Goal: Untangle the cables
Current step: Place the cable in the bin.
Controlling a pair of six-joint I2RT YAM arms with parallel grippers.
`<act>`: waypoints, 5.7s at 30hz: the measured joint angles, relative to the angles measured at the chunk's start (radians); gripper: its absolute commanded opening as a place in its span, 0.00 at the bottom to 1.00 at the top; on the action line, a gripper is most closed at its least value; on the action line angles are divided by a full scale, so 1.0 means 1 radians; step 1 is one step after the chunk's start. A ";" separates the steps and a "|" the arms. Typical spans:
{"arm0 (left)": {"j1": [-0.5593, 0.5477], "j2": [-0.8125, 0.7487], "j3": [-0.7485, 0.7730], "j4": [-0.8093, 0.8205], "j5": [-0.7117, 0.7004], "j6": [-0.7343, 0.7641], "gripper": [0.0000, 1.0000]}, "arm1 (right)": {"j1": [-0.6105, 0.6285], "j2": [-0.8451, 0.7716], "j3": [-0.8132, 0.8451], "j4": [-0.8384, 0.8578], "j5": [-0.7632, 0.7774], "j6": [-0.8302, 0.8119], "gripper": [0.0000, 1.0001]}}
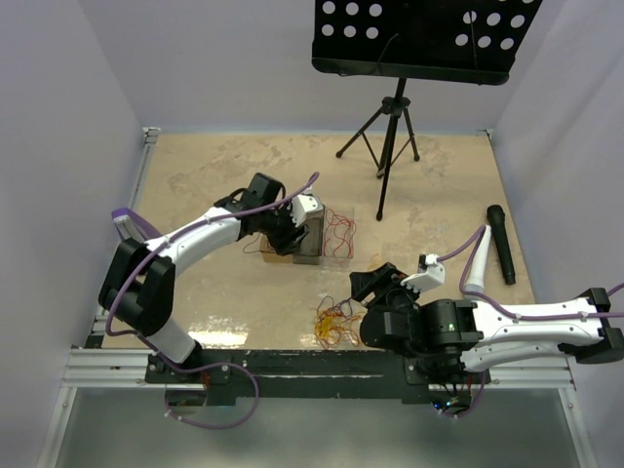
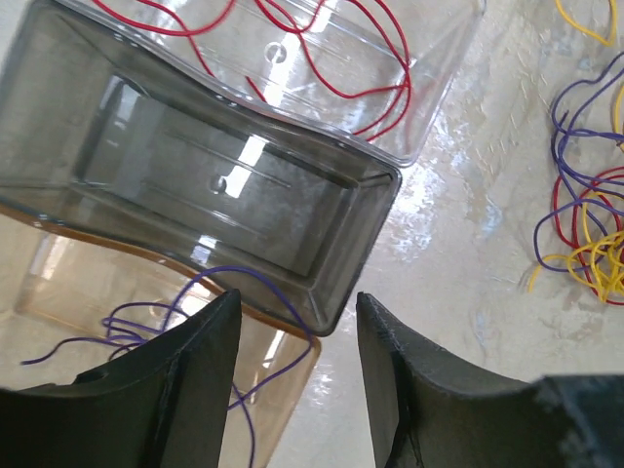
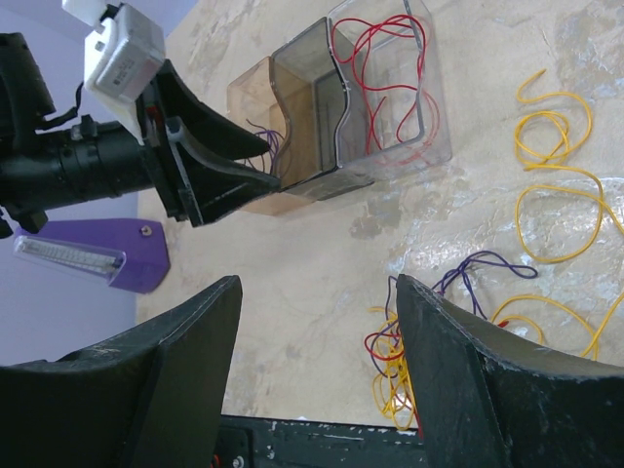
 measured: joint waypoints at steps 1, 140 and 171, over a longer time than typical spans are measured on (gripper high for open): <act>-0.010 0.000 -0.008 0.002 -0.004 -0.005 0.56 | 0.000 0.000 0.000 0.000 0.000 0.000 0.70; 0.340 -0.085 -0.204 -0.093 0.050 0.414 0.57 | 0.000 0.007 -0.018 0.016 0.000 -0.010 0.69; 0.290 -0.137 -0.169 0.047 0.090 0.320 0.45 | 0.000 0.005 -0.017 0.014 0.000 -0.006 0.69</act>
